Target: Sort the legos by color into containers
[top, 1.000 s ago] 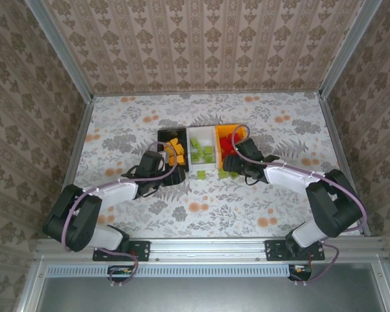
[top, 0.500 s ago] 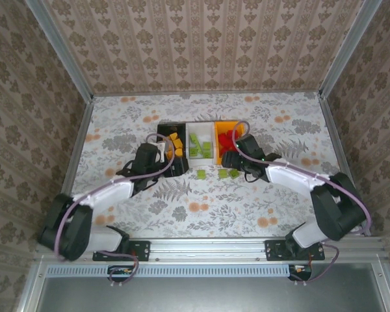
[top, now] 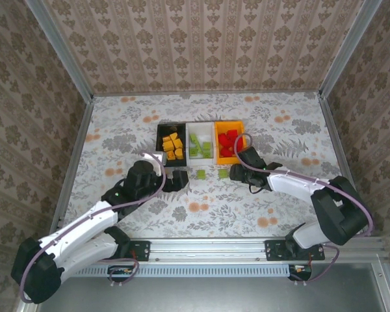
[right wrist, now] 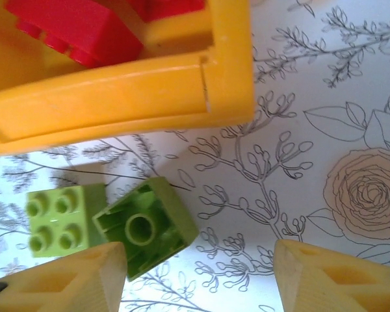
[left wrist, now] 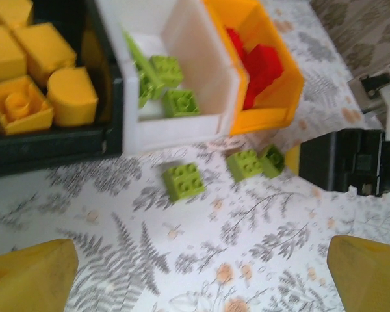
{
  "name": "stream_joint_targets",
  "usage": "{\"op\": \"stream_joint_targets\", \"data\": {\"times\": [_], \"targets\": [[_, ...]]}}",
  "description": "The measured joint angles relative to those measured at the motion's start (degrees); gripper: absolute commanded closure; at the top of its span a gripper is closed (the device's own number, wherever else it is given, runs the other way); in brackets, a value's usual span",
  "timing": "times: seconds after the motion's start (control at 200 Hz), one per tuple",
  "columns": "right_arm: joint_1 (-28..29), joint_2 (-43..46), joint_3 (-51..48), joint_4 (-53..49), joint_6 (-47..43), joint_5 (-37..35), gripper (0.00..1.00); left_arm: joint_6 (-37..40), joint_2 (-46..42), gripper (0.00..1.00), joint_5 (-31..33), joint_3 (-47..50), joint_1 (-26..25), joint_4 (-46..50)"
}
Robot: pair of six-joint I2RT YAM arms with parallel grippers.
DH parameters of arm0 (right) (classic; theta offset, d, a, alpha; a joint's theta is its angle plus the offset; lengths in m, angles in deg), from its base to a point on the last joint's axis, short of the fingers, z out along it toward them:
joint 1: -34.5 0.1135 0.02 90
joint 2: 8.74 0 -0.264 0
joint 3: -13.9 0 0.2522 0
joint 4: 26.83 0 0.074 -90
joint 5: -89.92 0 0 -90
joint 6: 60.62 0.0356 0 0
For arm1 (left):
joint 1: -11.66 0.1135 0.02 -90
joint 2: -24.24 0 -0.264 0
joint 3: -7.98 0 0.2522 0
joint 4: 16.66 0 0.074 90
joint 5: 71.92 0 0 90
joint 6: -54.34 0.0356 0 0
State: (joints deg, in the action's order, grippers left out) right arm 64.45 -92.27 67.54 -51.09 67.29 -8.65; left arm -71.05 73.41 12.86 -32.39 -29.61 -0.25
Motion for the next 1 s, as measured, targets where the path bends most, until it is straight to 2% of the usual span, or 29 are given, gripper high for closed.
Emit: {"op": "stream_joint_targets", "data": {"times": [0.375,0.485,0.645,0.74,0.855,0.885,1.0], "targets": [[0.0,-2.9,1.3,-0.4,1.4,-2.3,0.65,-1.1,-3.1,0.0,2.6,0.9,0.0,2.5],[0.0,-2.7,1.3,-1.1,1.4,-3.1,0.67,-1.1,-3.7,0.0,2.9,1.2,0.0,3.0],[0.0,-0.3,0.2,-4.7,1.3,-5.0,0.66,-1.1,-3.8,0.0,3.0,1.6,0.0,3.9],[0.0,2.7,-0.5,-6.5,1.2,-5.3,0.6,-1.1,-3.8,0.0,3.1,1.7,0.0,4.3],[0.3,7.3,-0.7,-6.5,0.0,-4.8,0.29,-1.1,-3.9,0.0,3.1,1.9,0.0,4.7],[0.3,7.9,-0.7,-6.3,-0.5,-4.4,0.25,-1.1,-3.9,0.0,3.1,1.9,0.0,4.7],[0.4,6.2,1.0,-6.1,-1.5,-2.5,0.19,-1.1,-3.9,0.0,3.1,2.2,0.0,4.7]]}}
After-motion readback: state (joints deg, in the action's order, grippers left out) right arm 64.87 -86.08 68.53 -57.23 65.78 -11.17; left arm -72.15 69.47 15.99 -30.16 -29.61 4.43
